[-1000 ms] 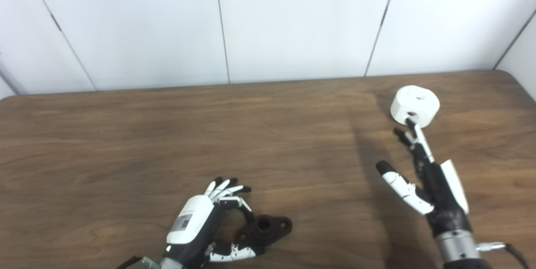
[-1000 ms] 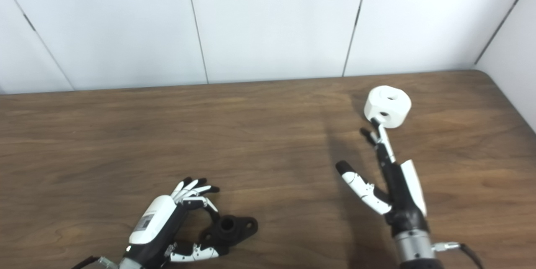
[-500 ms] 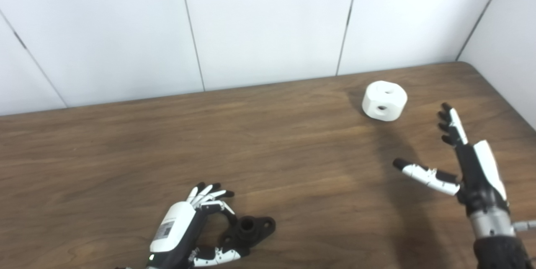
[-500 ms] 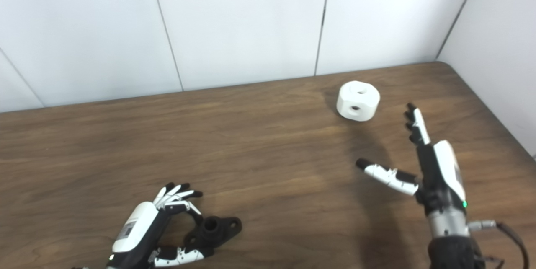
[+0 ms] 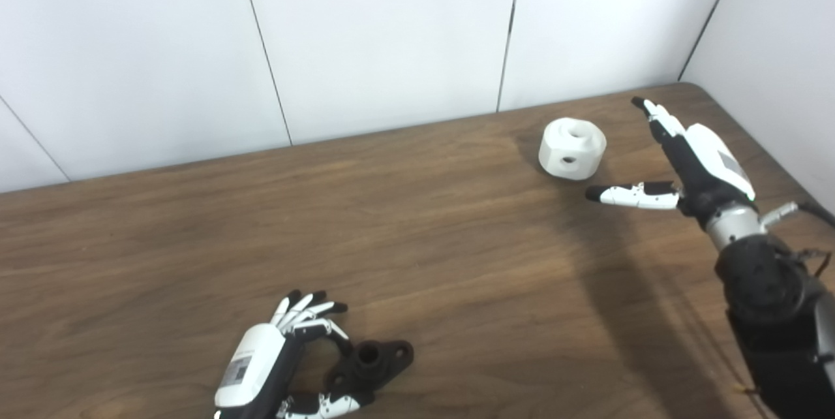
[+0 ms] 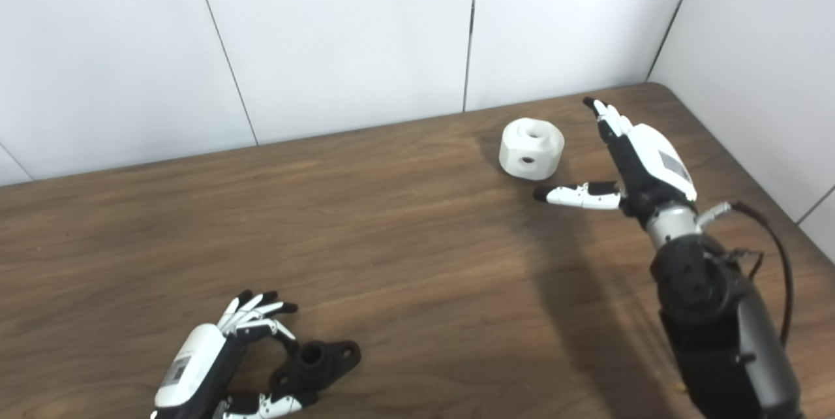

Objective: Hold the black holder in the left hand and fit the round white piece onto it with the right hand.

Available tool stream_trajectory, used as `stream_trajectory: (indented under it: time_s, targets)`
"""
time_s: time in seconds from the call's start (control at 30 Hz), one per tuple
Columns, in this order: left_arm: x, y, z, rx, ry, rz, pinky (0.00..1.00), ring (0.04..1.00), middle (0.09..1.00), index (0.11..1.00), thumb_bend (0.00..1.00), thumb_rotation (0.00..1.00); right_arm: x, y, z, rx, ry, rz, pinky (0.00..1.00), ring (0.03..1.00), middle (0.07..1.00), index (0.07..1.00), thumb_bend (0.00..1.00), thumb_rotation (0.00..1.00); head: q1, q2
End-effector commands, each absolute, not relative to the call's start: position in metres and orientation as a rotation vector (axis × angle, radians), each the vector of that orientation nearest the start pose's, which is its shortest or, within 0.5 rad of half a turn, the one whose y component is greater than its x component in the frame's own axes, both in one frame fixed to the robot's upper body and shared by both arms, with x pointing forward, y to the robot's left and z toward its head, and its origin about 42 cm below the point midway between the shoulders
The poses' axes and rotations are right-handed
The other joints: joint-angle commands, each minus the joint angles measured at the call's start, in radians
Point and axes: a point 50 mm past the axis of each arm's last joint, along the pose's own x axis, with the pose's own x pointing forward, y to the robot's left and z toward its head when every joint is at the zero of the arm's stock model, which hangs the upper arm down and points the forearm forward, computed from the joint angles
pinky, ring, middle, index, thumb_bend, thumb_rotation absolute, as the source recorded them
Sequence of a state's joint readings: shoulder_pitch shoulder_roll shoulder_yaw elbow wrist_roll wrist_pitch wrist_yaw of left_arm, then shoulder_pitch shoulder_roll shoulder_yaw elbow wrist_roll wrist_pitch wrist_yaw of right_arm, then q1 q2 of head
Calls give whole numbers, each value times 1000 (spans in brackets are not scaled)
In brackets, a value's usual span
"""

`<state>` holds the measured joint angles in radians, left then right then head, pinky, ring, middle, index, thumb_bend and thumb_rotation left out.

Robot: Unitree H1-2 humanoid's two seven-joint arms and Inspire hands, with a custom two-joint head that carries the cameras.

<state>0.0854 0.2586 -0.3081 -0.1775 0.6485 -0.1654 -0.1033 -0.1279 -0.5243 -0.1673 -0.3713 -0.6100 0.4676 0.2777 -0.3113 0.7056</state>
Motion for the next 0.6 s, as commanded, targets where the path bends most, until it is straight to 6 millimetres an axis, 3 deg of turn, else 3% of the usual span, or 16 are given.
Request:
stream_trajectory:
  time_s: [0.0,0.57]
  targets:
    - [238,201,111,880,-219,-474,1000,931,825,485,521,46,311,-384,280,-1081,3,-243,887,1000,971,939,772,337,-4,0]
    - [241,211,107,883,-210,-481,1000,924,821,485,521,46,378,-386,290,-1180,120,-210,892,1000,945,925,812,369,-46,-23]
